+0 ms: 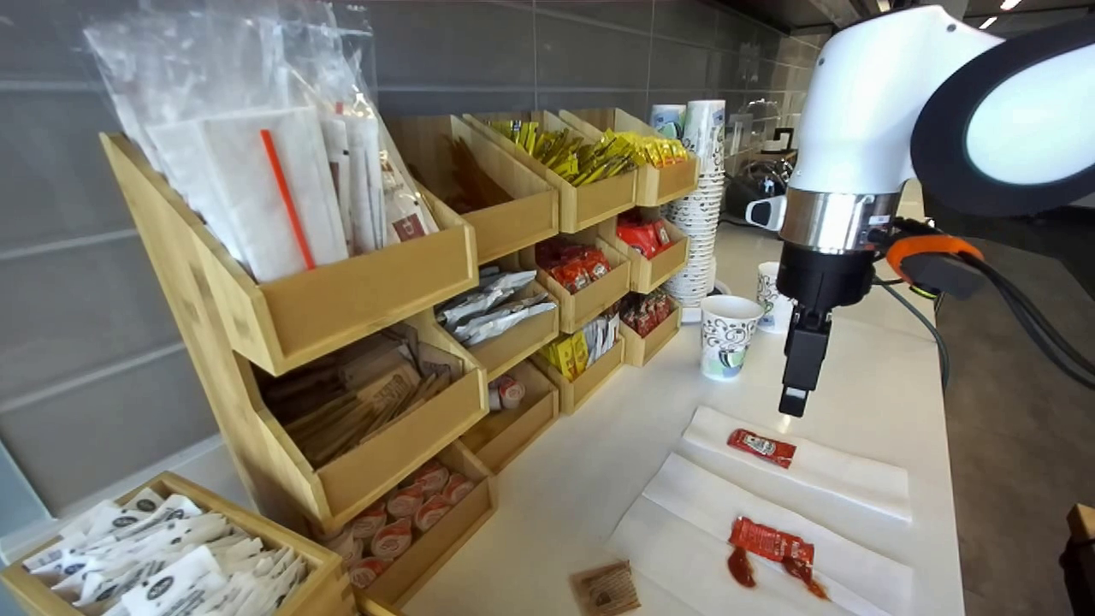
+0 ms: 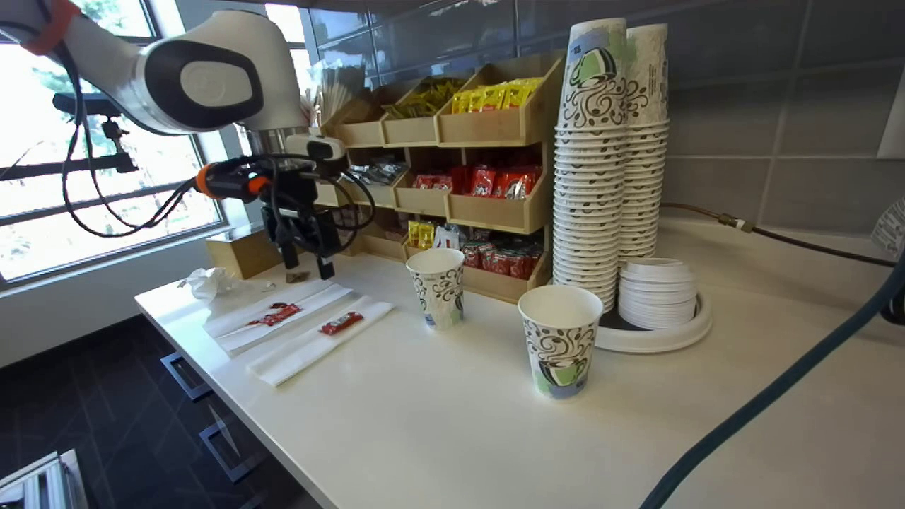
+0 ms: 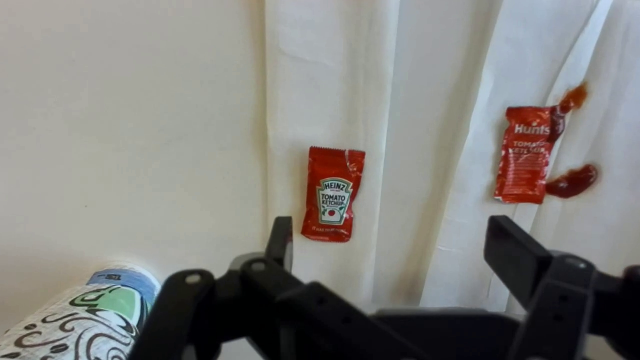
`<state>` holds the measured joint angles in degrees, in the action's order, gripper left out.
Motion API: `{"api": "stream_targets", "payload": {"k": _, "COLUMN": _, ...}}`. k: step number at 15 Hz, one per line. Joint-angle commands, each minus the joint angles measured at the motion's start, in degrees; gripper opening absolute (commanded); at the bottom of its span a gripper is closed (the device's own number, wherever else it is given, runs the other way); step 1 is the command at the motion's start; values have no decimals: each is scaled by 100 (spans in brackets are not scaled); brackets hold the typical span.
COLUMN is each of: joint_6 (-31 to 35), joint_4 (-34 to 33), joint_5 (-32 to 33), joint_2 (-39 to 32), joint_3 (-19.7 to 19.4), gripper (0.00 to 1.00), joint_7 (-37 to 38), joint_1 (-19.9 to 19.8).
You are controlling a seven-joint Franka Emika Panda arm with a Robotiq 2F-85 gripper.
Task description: Press down the sauce sachet
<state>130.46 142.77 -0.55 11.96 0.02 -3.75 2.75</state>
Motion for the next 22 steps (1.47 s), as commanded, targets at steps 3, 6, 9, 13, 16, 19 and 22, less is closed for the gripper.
{"api": "stream_targets", "payload": {"k": 3, "joint_6": 529, "joint_4": -20, "joint_5": 111, "joint_2": -388, "joint_3": 53, "gripper": 58, "joint_7": 148, "joint_1": -90}}
{"api": "stream_targets", "payload": {"k": 6, "joint_6": 697, "joint_4": -37, "joint_5": 180, "joint_2": -567, "joint_3": 78, "gripper": 37, "joint_7": 328, "joint_1": -101}}
{"api": "stream_targets", "payload": {"k": 9, "joint_6": 801, "joint_4": -29, "joint_5": 269, "joint_2": -701, "joint_3": 91, "gripper": 16, "joint_7": 601, "joint_1": -105}}
{"api": "stream_targets", "payload": {"k": 13, "joint_6": 1004, "joint_4": -29, "joint_5": 419, "joint_2": -885, "joint_3": 89, "gripper": 0, "joint_7": 958, "joint_1": -108}}
{"api": "stream_targets", "payload": {"k": 16, "joint_6": 1133, "joint_4": -25, "joint_5": 503, "joint_2": -982, "joint_3": 67, "gripper": 0, "joint_7": 1133, "joint_1": -120}}
{"api": "stream_targets", "payload": {"k": 19, "joint_6": 1220, "joint_4": -31, "joint_5": 549, "joint_2": -1075, "joint_3": 57, "gripper": 0, "joint_7": 1252, "joint_1": -121}}
{"api": "stream_targets", "payload": {"k": 22, "joint_6": 1293, "joint_4": -40, "joint_5": 572, "joint_2": -1160, "joint_3": 48, "gripper": 0, "joint_7": 1333, "joint_1": -120}}
